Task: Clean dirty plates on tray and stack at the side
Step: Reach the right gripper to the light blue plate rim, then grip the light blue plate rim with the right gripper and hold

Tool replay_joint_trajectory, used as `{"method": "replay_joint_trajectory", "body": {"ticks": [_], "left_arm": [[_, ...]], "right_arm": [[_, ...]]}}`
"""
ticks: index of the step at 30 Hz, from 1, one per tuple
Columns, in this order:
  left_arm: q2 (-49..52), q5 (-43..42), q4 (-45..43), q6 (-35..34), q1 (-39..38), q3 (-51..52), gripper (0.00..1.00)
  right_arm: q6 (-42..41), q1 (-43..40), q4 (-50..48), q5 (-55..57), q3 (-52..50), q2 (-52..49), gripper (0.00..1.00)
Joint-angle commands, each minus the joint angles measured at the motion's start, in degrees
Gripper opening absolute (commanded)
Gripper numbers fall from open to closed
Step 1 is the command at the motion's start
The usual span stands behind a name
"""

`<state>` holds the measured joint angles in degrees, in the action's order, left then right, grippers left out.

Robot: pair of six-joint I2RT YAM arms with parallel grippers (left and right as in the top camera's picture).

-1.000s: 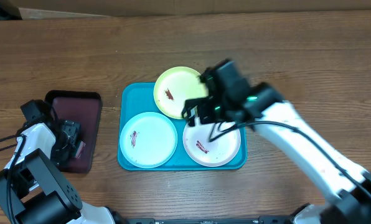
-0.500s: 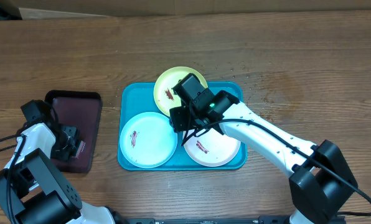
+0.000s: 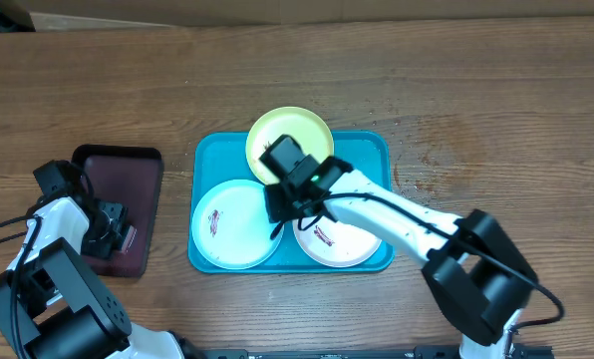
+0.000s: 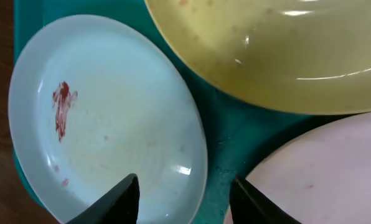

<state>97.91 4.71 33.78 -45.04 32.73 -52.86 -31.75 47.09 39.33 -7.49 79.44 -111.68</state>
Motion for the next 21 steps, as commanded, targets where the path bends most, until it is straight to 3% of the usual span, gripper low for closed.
{"method": "replay_joint_trajectory", "body": {"ticks": [1,13,21], "left_arm": [[0.8,-0.3,0.1,-0.2,0.3,0.3,0.63],[0.8,-0.3,0.2,-0.2,0.2,0.3,0.63],[0.8,-0.2,0.2,-0.2,0.2,0.3,0.64]], "right_arm": [[-1.3,1.9,-1.4,0.4,0.8,-1.9,0.48],[0.3,2.7,-2.0,7.0,0.9,-4.1,0.48],[5.0,2.7,0.4,2.3,7.4,-4.1,0.58]]}}
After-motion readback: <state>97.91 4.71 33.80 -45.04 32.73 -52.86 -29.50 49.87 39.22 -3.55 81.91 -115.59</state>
